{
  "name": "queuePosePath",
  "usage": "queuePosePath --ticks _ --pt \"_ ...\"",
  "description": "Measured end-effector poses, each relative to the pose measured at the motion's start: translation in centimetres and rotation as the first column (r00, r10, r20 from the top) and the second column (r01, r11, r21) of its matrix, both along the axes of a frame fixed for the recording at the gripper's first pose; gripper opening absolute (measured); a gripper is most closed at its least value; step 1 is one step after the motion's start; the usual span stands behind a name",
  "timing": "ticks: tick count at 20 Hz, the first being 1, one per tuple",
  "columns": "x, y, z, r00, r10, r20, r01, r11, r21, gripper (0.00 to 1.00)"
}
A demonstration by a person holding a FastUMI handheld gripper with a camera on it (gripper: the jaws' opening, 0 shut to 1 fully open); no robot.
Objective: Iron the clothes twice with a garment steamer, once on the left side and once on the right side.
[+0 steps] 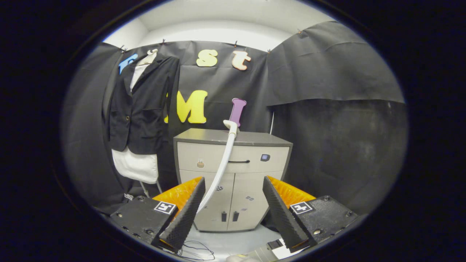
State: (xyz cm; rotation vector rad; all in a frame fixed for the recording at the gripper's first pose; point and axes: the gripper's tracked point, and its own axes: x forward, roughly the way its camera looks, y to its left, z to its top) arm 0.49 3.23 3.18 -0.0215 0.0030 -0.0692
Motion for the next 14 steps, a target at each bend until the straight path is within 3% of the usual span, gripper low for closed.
queuePosePath --ticks 6,14 --pt "4.7 -1.0 4.1 1.0 -0.002 -0.006 0.002 1.0 0.03 0.99" --pt "17.9 -2.6 10.4 0.999 0.051 -0.013 -0.05 0.997 0.058 0.99"
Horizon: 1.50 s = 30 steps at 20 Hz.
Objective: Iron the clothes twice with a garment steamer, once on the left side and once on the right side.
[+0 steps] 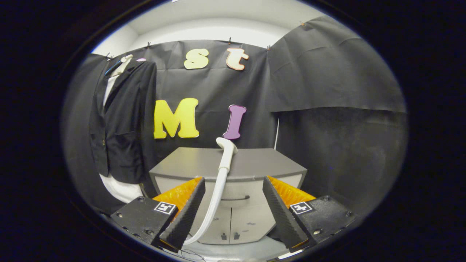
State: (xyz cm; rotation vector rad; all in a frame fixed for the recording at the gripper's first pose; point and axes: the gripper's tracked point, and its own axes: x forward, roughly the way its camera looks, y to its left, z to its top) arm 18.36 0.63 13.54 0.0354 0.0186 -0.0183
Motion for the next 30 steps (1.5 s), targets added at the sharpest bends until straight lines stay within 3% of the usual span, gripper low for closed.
queuePosePath --ticks 10,19,20,24,30 --pt "14.7 -0.6 0.4 0.979 0.086 -0.185 -0.079 0.996 0.048 0.99" --pt "21.4 1.9 -2.3 0.923 0.202 -0.328 -0.184 0.979 0.086 0.97" --pt "21.6 2.2 -2.3 0.917 0.215 -0.336 -0.191 0.976 0.103 0.94" --pt "22.2 3.2 -3.3 0.893 0.252 -0.372 -0.211 0.966 0.148 0.66" --pt "22.0 3.3 -3.1 0.874 0.301 -0.382 -0.227 0.947 0.226 0.49"
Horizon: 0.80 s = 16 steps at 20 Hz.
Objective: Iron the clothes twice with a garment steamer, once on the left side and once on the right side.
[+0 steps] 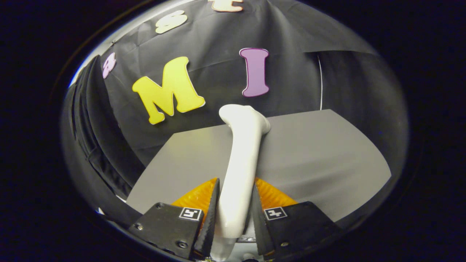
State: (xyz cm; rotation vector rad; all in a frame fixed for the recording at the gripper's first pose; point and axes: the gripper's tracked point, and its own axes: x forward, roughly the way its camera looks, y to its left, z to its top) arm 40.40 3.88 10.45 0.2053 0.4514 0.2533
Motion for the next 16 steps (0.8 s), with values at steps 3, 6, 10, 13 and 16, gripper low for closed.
queuePosePath --ticks 3,6,10,13,16 --pt "-0.1 0.7 0.6 1.0 0.017 0.0 -0.017 0.999 0.047 0.4" --pt "-0.6 1.1 0.9 0.999 0.035 0.027 -0.036 0.998 0.046 0.36" --pt "-2.2 1.1 2.0 0.997 0.037 0.062 -0.04 0.998 0.058 0.35" --pt "-3.8 1.2 3.9 0.995 0.015 0.101 -0.023 0.997 0.079 0.35" --pt "-7.3 1.8 6.0 0.988 -0.011 0.152 0.0 0.997 0.073 0.35"
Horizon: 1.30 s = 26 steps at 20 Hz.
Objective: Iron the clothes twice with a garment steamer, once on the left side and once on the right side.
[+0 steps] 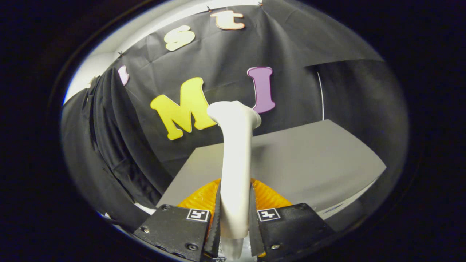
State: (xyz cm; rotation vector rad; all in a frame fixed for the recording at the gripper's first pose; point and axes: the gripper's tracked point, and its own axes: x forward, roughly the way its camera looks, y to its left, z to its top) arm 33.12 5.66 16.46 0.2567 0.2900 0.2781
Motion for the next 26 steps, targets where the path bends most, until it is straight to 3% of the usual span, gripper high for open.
queuePosePath --ticks 9,17,26 --pt "-8.1 8.3 8.4 0.981 -0.05 0.189 0.05 0.999 0.004 0.35" --pt "-13.8 20.8 16.0 0.937 0.054 0.345 -0.051 0.999 -0.019 0.35" --pt "-16.3 31.7 18.6 0.902 0.158 0.402 -0.146 0.987 -0.061 0.35"
